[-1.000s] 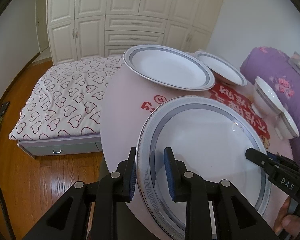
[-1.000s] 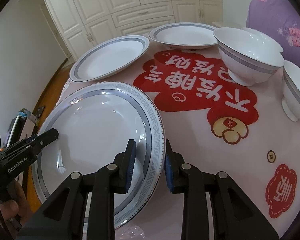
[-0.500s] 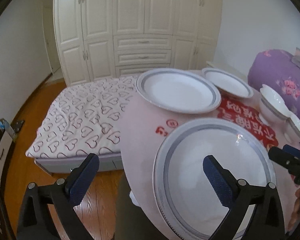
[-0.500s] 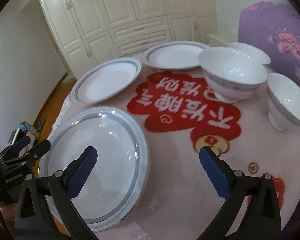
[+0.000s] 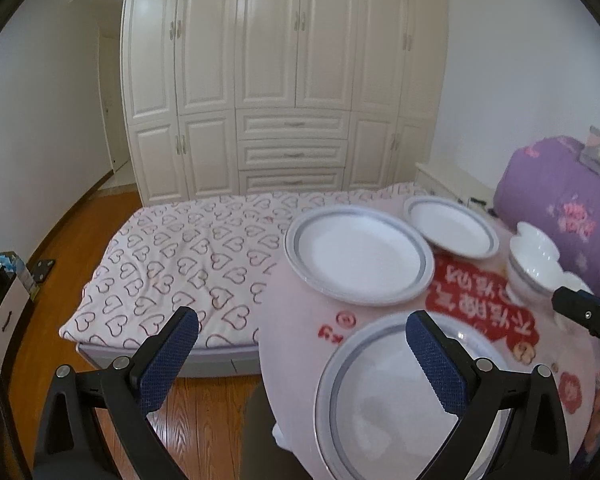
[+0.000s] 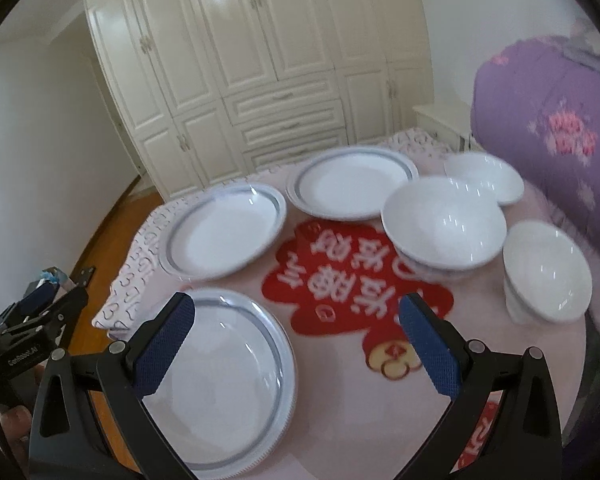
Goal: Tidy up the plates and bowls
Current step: 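Lower the held plate onto the table and open both grippers, then close both grippers on the rim of another grey-rimmed plate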
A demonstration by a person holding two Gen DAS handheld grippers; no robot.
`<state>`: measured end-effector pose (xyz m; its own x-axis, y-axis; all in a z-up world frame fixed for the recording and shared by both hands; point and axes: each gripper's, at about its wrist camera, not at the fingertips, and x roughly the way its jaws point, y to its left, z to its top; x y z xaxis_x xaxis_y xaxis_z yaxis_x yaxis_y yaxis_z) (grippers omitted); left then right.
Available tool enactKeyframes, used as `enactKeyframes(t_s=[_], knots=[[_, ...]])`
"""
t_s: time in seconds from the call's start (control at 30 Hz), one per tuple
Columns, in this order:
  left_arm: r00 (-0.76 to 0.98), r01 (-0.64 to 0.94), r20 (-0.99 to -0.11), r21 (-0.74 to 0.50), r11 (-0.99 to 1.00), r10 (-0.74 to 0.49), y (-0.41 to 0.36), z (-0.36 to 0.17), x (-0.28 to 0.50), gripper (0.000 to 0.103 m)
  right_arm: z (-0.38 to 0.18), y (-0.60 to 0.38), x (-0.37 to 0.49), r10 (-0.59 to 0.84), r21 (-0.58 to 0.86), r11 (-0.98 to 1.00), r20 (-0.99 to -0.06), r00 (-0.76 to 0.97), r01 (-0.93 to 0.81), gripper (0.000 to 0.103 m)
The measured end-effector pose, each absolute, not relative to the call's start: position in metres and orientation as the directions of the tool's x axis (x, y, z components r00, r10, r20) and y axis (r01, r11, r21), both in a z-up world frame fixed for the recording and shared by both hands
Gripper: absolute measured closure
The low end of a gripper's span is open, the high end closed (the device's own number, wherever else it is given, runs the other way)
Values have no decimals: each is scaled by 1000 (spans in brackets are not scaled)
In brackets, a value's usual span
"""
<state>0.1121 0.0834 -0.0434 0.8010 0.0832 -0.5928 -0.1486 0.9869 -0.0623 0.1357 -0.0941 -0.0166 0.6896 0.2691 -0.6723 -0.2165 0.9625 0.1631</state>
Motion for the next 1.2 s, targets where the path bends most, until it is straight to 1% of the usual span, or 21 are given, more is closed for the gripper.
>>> enactKeyframes(t_s=[0.2, 0.37, 0.53, 0.73, 1.0, 1.2], knots=[[811, -146, -580, -75, 986, 75, 94, -26, 123, 1, 0, -84, 155, 279, 147, 959, -660, 697, -244, 0], [796, -149, -601, -75, 986, 75, 105, -26, 149, 1, -2, -72, 178, 286, 141, 955, -674, 681, -261, 0], [768, -154, -635, -63, 986, 80, 114, -34, 192, 1, -19, -58, 211, 284, 141, 953, -721, 632, -268, 0], [739, -162, -669, -65, 985, 77, 127, -46, 239, 1, -36, -49, 241, 297, 165, 949, -755, 584, -269, 0], [695, -164, -717, -85, 983, 54, 143, -63, 306, 1, -67, -39, 266, 337, 234, 936, -814, 474, -264, 0], [646, -156, -763, -83, 984, 38, 151, -86, 366, 1, -92, -36, 283, 344, 268, 935, -842, 416, -231, 0]])
